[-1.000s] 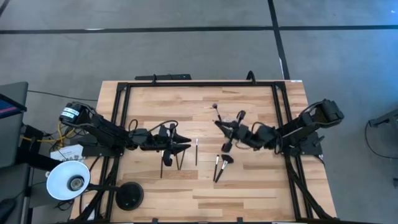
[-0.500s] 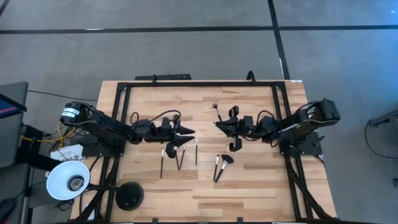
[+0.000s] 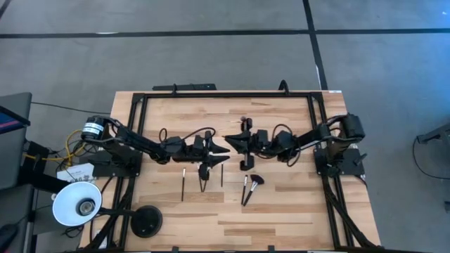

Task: Put items in baskets/containers
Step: Put the eyeshadow brush into the transparent organizer

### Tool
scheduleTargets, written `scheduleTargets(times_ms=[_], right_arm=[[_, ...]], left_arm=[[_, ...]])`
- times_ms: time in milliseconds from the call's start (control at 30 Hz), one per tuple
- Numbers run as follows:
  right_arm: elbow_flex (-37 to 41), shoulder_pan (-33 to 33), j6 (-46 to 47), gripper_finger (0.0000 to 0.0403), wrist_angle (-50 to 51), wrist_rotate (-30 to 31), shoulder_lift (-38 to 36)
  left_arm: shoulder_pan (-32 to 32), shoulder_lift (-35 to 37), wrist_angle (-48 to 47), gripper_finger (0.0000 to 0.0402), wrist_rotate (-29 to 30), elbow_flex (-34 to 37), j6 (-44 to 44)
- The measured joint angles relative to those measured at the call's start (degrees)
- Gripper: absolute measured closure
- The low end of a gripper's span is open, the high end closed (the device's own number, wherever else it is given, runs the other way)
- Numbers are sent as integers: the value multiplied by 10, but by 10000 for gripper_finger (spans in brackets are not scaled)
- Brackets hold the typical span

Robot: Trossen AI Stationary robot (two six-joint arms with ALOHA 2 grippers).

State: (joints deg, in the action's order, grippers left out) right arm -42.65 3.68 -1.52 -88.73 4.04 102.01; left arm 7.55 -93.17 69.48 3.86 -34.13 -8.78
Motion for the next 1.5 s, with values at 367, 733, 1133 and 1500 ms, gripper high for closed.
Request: scheduleTargets(times_ms=[367,733,1133,1500], right_arm=[[-88,-1,30,394,-3,-54,72],[-98,-1,45,394,17,-58,72],[-98,14,-9,394,26,-53,71],[-98,19,-30,394,28,-34,70]], left_arm=[[-2,13,0,284,8,2,9],[-2,13,1,284,9,2,10],[-1,13,16,310,9,3,11],[0,13,21,388,18,3,13]])
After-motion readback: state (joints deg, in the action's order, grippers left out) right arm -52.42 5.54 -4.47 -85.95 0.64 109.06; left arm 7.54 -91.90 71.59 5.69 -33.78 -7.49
